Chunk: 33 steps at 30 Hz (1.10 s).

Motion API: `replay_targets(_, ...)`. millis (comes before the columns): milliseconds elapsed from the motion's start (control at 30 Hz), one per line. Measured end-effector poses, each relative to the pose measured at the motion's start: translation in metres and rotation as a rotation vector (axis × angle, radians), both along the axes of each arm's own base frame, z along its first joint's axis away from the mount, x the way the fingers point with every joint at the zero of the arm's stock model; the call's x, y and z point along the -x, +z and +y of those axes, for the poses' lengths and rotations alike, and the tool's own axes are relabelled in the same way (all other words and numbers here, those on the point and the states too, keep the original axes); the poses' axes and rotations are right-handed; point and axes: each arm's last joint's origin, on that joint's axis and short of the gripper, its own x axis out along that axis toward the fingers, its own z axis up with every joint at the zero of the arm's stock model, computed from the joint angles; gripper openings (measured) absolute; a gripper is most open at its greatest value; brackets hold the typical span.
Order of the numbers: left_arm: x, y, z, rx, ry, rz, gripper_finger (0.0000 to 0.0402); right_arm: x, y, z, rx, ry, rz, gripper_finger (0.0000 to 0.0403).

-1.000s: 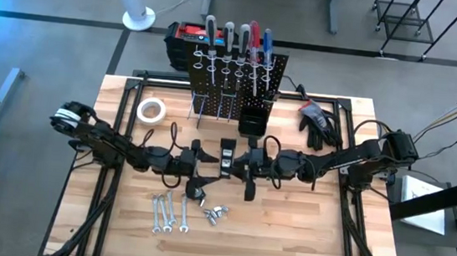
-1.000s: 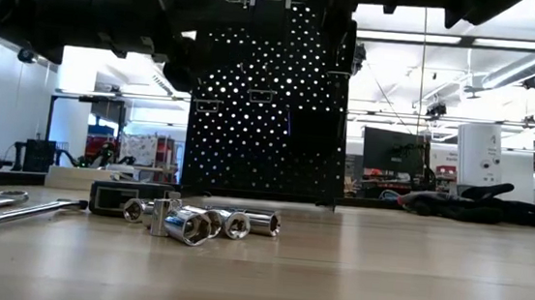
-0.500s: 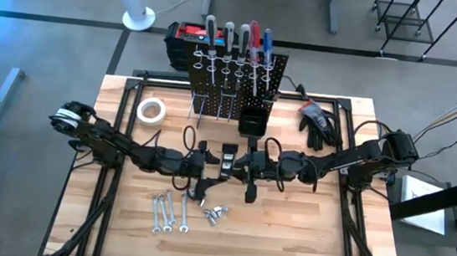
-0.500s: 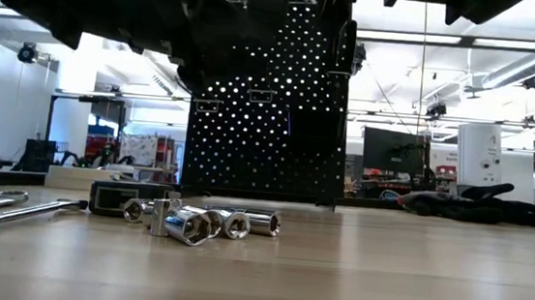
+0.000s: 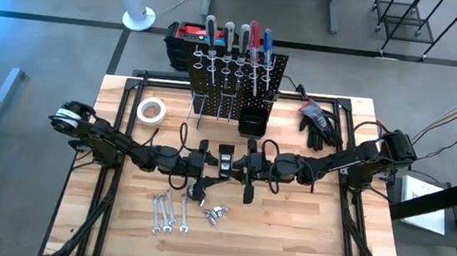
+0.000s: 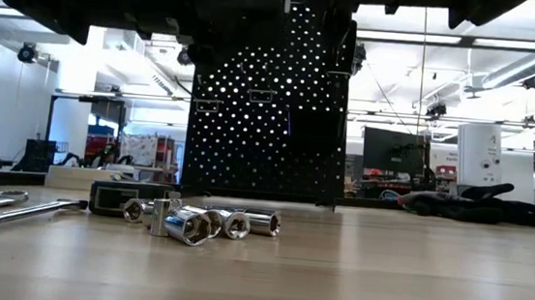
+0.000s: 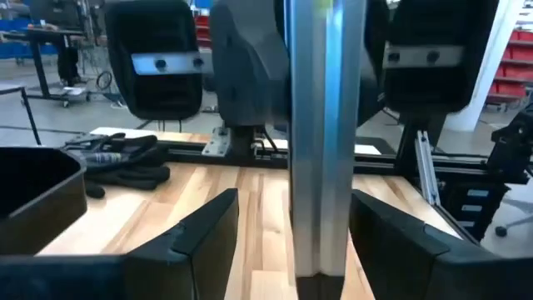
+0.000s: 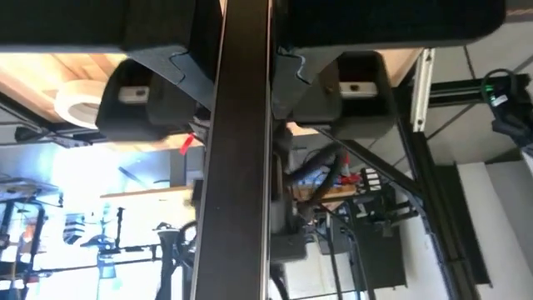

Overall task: Hang tools onto peg board
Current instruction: Hang the spirit level on the peg board

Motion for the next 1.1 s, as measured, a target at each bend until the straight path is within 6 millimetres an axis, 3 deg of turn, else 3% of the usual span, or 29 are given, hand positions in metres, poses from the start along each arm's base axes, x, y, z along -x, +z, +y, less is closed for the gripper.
replay_targets(233, -0.001, -0.004, 0.001, 0.019, 0.003, 0.016, 0.0180, 0.001, 0.006, 0.000, 0.000, -0.004, -0.042, 0.0038)
replay_targets(500, 0.000, -0.003, 0.001, 0.018, -0.014, -0.003, 0.0035, 0.001, 0.005, -0.001, 0.002, -0.013, -0.037, 0.0038)
replay_targets(600, 0.001, -0.005, 0.004, 0.038, -0.013, 0.004, 0.0034, 0.000, 0.003, -0.001, -0.026, -0.015, -0.005, 0.0041)
replay_targets(867, 0.005, -0.021, 0.019, 0.154, 0.015, -0.024, 0.0034, 0.006, -0.001, -0.002, -0.148, -0.032, 0.113, 0.0197)
replay_targets(1100, 0.010, -0.055, 0.025, 0.307, 0.036, -0.139, 0.0034, 0.024, 0.012, 0.005, -0.178, -0.011, 0.185, 0.0264)
